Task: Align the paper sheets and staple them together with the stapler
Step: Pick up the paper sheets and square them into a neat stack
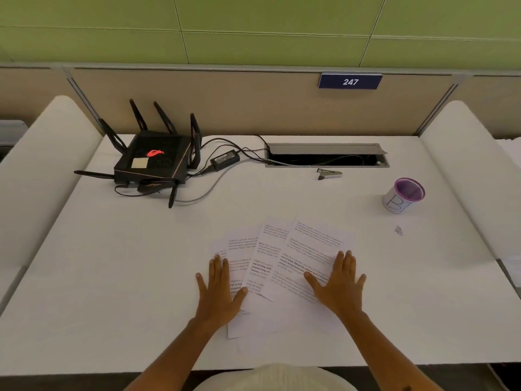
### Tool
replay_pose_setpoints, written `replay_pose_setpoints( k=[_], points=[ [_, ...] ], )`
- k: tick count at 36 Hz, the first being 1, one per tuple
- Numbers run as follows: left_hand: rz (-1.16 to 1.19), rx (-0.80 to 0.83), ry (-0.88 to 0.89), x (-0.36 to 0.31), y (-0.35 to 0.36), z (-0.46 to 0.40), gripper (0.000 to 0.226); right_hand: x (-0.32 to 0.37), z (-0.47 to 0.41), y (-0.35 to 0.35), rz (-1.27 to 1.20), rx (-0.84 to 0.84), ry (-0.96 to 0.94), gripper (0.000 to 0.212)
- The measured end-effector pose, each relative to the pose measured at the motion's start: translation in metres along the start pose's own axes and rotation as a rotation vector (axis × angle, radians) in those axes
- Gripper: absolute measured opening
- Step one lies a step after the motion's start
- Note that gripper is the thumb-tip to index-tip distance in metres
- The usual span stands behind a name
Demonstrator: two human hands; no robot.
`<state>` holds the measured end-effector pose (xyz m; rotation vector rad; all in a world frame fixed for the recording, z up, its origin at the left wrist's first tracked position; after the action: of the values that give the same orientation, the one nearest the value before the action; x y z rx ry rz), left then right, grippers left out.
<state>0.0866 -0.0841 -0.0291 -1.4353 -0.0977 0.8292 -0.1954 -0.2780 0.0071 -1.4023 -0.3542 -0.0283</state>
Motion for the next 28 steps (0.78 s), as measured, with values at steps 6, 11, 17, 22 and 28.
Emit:
replay_pose_setpoints(
  k=[6,11,17,22,28],
  points=[
    [0.013,0.019,-0.015,-0.001,0.0,-0.008,0.111,0.01,0.005,0.015,0.03,0.086,-0.086,0.13],
    [0.056,0.015,0.01,-0.001,-0.001,-0.014,0.113,0.029,0.007,0.026,0.043,0.122,-0.221,0.13],
    [0.193,0.032,0.004,-0.008,-0.005,-0.021,0.111,0.053,0.016,0.036,0.05,0.19,-0.341,0.13],
    [0.342,0.027,-0.059,-0.008,-0.016,-0.02,0.105,0.069,0.022,0.044,0.049,0.225,-0.411,0.129],
    [0.263,0.007,0.017,0.0,-0.016,-0.032,0.113,0.074,0.024,0.046,0.06,0.23,-0.422,0.128]
  ],
)
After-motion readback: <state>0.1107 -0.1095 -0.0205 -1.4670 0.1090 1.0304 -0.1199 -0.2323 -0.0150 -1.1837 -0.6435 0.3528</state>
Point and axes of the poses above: each hand's wrist, its own z-axis away from the middle knuckle, its own y-axis out of the palm, x = y × z, the point moved 9 cm from there along -z, towards the middle knuckle, and after that the axes turned 12 degrees about -x, right-handed, at the moved point
